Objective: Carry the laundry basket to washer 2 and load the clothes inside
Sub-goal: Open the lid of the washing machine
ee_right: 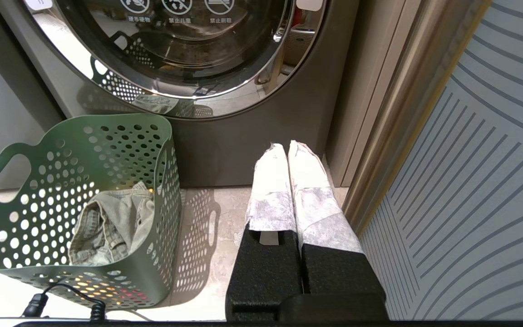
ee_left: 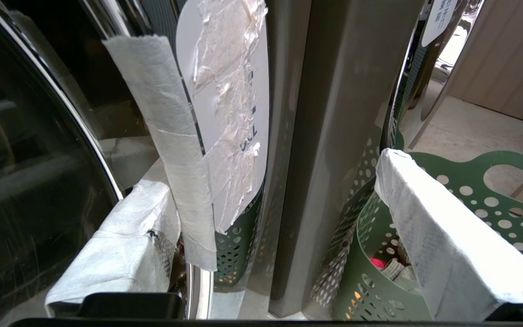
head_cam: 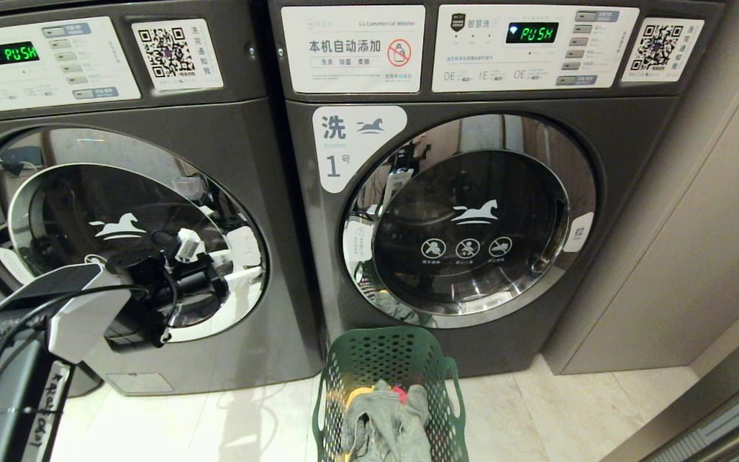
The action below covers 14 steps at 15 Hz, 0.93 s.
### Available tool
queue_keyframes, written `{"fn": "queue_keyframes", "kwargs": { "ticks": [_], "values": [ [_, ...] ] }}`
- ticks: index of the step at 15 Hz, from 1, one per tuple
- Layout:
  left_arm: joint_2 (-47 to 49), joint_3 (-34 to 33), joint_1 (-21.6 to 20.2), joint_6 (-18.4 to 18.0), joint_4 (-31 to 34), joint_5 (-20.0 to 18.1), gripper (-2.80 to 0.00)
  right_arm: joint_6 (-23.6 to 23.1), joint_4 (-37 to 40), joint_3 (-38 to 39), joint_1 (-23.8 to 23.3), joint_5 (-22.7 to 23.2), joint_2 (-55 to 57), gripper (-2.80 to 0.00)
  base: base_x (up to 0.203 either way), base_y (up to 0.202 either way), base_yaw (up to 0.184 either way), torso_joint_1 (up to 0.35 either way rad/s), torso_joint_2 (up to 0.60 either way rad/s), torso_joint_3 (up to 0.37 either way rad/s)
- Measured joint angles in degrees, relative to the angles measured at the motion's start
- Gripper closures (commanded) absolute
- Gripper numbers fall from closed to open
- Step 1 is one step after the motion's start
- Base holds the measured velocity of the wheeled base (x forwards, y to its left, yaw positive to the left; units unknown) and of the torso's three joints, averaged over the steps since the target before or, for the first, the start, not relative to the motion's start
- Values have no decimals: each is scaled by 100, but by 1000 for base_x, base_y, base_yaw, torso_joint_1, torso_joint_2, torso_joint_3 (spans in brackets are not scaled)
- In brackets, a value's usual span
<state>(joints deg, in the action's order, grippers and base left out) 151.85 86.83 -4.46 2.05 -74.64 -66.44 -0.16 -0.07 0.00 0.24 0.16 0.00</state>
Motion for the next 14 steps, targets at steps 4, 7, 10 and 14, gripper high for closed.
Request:
{"fn": "queue_keyframes", "kwargs": {
  "ticks": [4,7,10,14],
  "values": [
    [6,-131,0,420,-572,-197,-280,0,0,0,0,0,0,0,0,0,0,0,0,0],
    [0,-458,0,682,-1110,-310,-280,0,0,0,0,0,0,0,0,0,0,0,0,0],
    [-27,-771,-11,865,-1302,-552,-280,2,0,0,0,0,0,0,0,0,0,0,0,0],
    [-69,-838,-11,869,-1271,-469,-280,0,0,0,2,0,0,0,0,0,0,0,0,0]
  ]
}}
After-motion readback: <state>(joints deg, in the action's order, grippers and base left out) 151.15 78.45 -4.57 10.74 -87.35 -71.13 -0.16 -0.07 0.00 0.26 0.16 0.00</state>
